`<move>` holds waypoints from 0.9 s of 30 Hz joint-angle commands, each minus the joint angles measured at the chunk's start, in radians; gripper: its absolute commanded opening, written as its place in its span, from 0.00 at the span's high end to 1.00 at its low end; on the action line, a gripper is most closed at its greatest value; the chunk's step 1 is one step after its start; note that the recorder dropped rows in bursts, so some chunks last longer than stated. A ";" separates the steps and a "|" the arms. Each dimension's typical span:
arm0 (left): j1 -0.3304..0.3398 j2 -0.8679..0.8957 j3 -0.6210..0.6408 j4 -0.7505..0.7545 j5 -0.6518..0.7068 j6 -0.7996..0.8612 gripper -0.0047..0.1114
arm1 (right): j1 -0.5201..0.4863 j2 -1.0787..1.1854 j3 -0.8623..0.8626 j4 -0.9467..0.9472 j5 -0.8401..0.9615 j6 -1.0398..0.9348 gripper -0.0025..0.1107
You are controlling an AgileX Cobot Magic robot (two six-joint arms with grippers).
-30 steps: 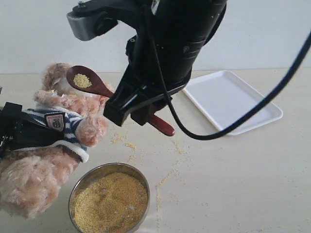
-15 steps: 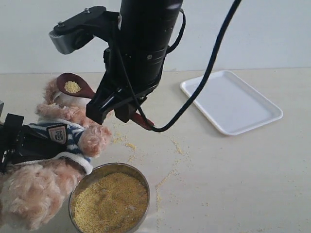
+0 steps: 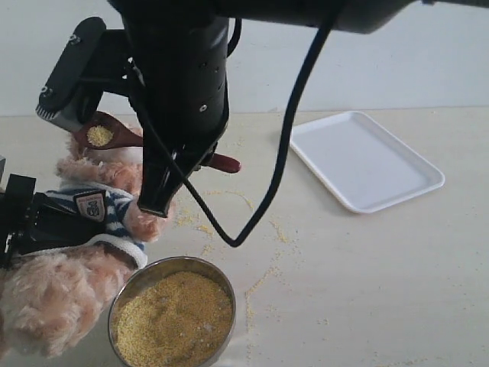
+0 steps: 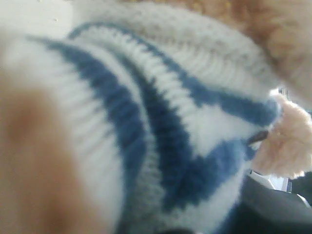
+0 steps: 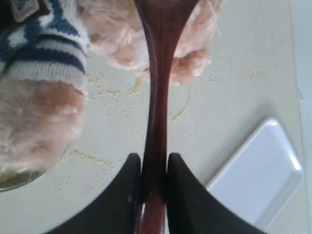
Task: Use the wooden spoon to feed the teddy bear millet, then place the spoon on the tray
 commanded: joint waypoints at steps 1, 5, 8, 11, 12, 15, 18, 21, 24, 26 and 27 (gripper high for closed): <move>0.002 -0.002 0.003 -0.028 0.022 0.011 0.92 | 0.035 0.018 -0.003 -0.079 0.056 0.009 0.98; 0.002 -0.002 0.003 -0.027 0.022 0.018 0.92 | 0.083 0.045 -0.003 -0.231 0.056 0.043 0.98; 0.002 -0.002 0.003 -0.025 0.026 0.018 0.92 | 0.121 0.066 -0.003 -0.312 0.056 0.096 0.98; 0.002 -0.002 0.003 -0.023 0.026 0.018 0.92 | 0.139 0.084 -0.003 -0.370 0.056 0.108 0.98; 0.002 -0.002 0.003 -0.023 0.026 0.018 0.92 | 0.145 0.090 -0.003 -0.384 0.056 0.113 0.98; 0.002 -0.002 0.003 -0.023 0.026 0.018 0.92 | 0.153 0.101 -0.003 -0.424 0.056 0.125 0.98; 0.002 -0.002 0.003 -0.023 0.026 0.018 0.92 | 0.153 0.112 -0.003 -0.466 0.056 0.152 0.98; 0.002 -0.002 0.003 -0.023 0.026 0.018 0.92 | 0.153 0.111 -0.003 -0.474 0.056 0.164 0.98; 0.002 -0.002 0.003 -0.023 0.024 0.018 0.92 | 0.153 0.111 -0.003 -0.476 0.056 0.181 0.98; 0.002 -0.002 0.003 -0.023 0.024 0.018 0.92 | 0.159 0.111 -0.003 -0.495 0.056 0.226 0.98; 0.002 -0.002 0.003 -0.023 0.022 0.018 0.92 | 0.162 0.111 -0.003 -0.507 0.056 0.236 0.98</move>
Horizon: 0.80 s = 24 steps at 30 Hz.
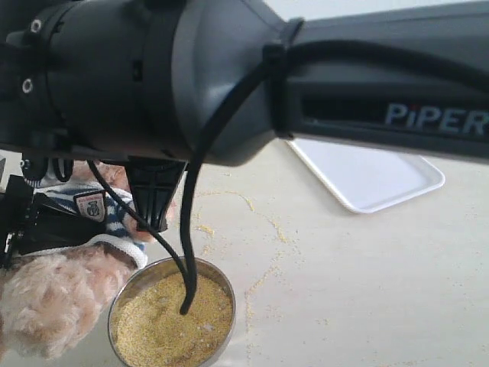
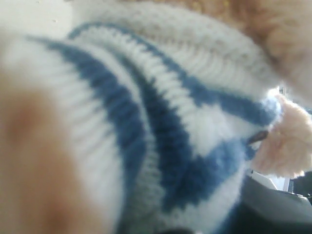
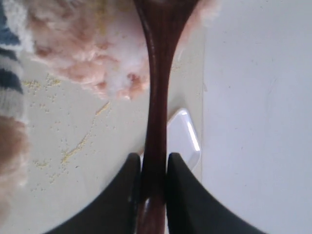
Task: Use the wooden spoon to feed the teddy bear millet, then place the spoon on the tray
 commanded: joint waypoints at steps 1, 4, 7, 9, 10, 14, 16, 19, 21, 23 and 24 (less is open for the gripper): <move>0.002 -0.002 0.003 -0.021 0.019 0.008 0.92 | 0.020 -0.003 -0.003 -0.060 0.002 0.067 0.98; 0.002 -0.002 0.003 -0.021 0.015 0.008 0.92 | 0.040 -0.003 -0.003 -0.082 0.002 0.067 0.98; 0.002 -0.002 0.003 -0.021 0.015 0.008 0.92 | 0.053 -0.003 -0.003 -0.082 0.002 0.067 0.98; 0.002 -0.002 0.003 -0.021 0.015 0.008 0.92 | 0.057 -0.003 -0.003 -0.084 0.002 0.067 0.98; 0.002 -0.002 0.003 -0.021 0.015 0.008 0.92 | 0.057 -0.003 -0.003 -0.084 0.002 0.067 0.98; 0.002 -0.002 0.003 -0.021 0.015 0.008 0.92 | 0.057 -0.003 -0.003 -0.110 0.002 0.067 0.98; 0.002 -0.002 0.003 -0.021 0.015 0.008 0.92 | 0.057 -0.003 -0.003 -0.112 0.002 0.067 0.98; 0.002 -0.002 0.003 -0.021 0.013 0.008 0.92 | 0.067 -0.003 -0.003 -0.176 0.002 0.079 0.98; 0.002 -0.002 0.003 -0.025 0.013 0.008 0.92 | 0.078 -0.003 -0.003 -0.199 0.002 0.079 0.98; 0.002 -0.002 0.003 -0.025 0.009 0.011 0.92 | 0.082 -0.003 -0.003 -0.200 0.002 0.079 0.98; 0.002 -0.002 0.003 -0.025 0.009 0.011 0.92 | 0.082 -0.003 -0.003 -0.200 0.002 0.090 0.98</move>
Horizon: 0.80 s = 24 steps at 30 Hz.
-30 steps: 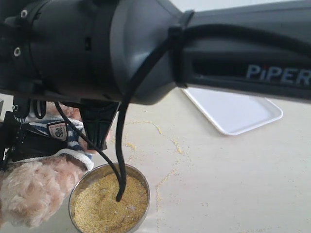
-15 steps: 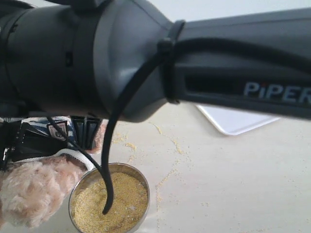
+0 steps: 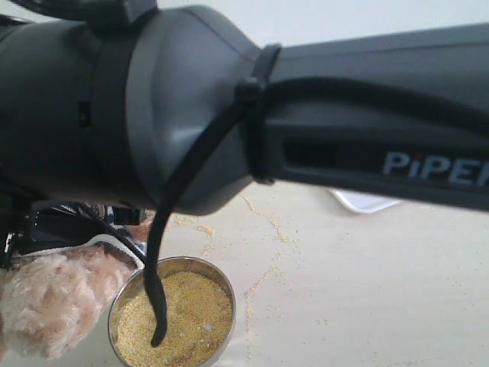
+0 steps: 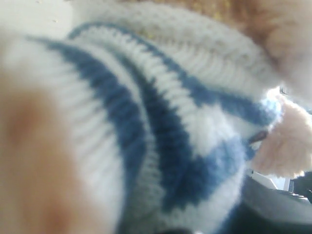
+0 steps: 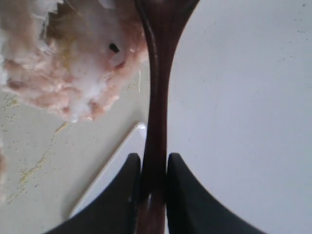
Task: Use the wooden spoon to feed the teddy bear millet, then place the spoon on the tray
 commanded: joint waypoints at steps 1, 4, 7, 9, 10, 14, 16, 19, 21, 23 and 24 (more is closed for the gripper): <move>0.002 -0.002 0.003 -0.025 0.009 0.011 0.92 | 0.005 -0.003 -0.003 -0.014 0.002 0.055 0.98; 0.002 -0.002 0.003 -0.030 0.009 0.035 0.92 | 0.005 -0.012 -0.003 0.038 0.002 0.067 0.98; 0.002 -0.002 0.003 -0.032 0.009 0.041 0.92 | 0.001 -0.036 -0.003 0.103 0.002 0.067 0.98; 0.002 -0.002 0.003 -0.032 0.009 0.041 0.92 | -0.010 -0.067 -0.003 0.162 0.002 0.067 0.98; 0.002 -0.002 0.003 -0.029 0.009 0.041 0.92 | -0.020 -0.079 -0.003 0.190 0.002 0.067 0.98; 0.002 -0.002 0.003 -0.029 -0.002 0.066 0.92 | -0.095 -0.160 -0.003 0.369 0.002 0.065 0.98; 0.002 -0.002 0.003 -0.029 -0.006 0.068 0.92 | -0.143 -0.209 -0.003 0.459 0.002 0.063 0.98; 0.002 -0.002 0.003 -0.029 -0.006 0.068 0.92 | -0.219 -0.284 -0.003 0.596 0.002 0.039 0.98; 0.002 -0.002 0.003 -0.029 -0.006 0.068 0.92 | -0.262 -0.329 -0.003 0.669 0.002 0.019 0.98; 0.002 -0.002 0.003 -0.029 -0.006 0.068 0.92 | -0.299 -0.374 -0.003 0.734 0.002 0.001 0.98; 0.002 -0.002 0.003 -0.029 -0.006 0.068 0.92 | -0.319 -0.398 -0.003 0.768 0.002 -0.005 0.98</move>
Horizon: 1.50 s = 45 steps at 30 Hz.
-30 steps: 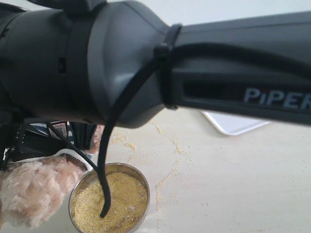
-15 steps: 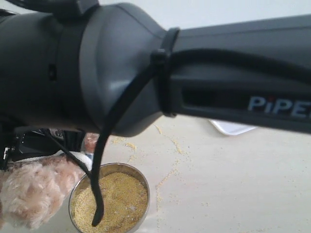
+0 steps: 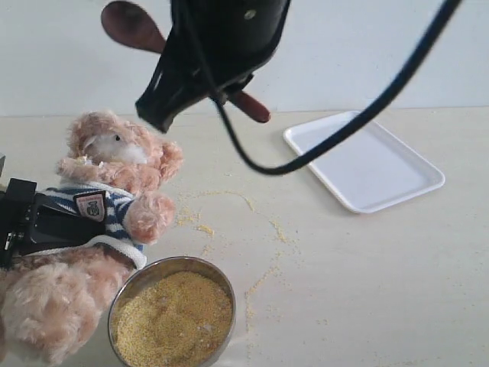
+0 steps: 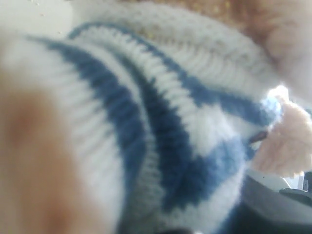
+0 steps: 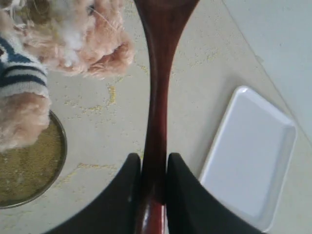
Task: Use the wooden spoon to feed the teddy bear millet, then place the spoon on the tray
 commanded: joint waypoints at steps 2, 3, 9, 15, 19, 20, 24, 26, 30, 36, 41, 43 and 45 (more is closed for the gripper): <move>0.002 -0.002 0.003 -0.023 0.013 0.010 0.92 | -0.100 -0.137 -0.001 0.180 0.003 -0.045 0.98; 0.002 -0.002 0.003 -0.023 0.013 0.010 0.92 | -0.114 -0.162 0.010 0.184 0.003 -0.045 0.98; 0.002 -0.002 0.003 -0.023 0.013 0.052 0.92 | -0.181 -0.326 0.190 0.148 0.003 -0.072 0.98; 0.002 -0.002 0.003 -0.023 0.013 0.062 0.92 | -0.243 -0.477 0.505 0.095 0.003 -0.080 0.98; 0.002 -0.002 0.003 -0.023 -0.010 0.088 0.92 | -0.245 -0.525 0.703 0.102 0.003 -0.132 0.98; 0.002 -0.002 0.003 -0.023 -0.027 0.088 0.92 | -0.245 -0.527 0.742 0.105 0.003 -0.143 0.98; 0.002 -0.002 0.003 -0.033 -0.051 0.081 0.92 | -0.245 -0.527 0.850 0.105 -0.063 -0.173 0.98; 0.002 -0.002 0.001 -0.052 -0.049 0.049 0.92 | -0.245 -0.525 0.873 0.105 -0.166 -0.181 0.98; 0.002 -0.002 -0.040 -0.081 -0.049 0.014 0.92 | -0.245 -0.490 0.872 0.106 -0.334 -0.188 0.98; 0.002 -0.002 -0.089 -0.235 -0.113 0.033 0.92 | -0.245 -0.348 0.857 0.107 -0.472 -0.303 0.98; 0.002 -0.002 -0.089 -0.403 -0.137 0.018 0.92 | -0.245 -0.230 0.824 0.098 -0.652 -0.336 0.98; 0.002 -0.002 -0.089 -0.413 -0.129 0.007 0.92 | -0.245 -0.199 0.816 0.098 -0.692 -0.332 0.98; 0.002 -0.002 -0.089 -0.416 -0.132 0.005 0.92 | -0.245 -0.183 0.811 0.098 -0.696 -0.332 0.98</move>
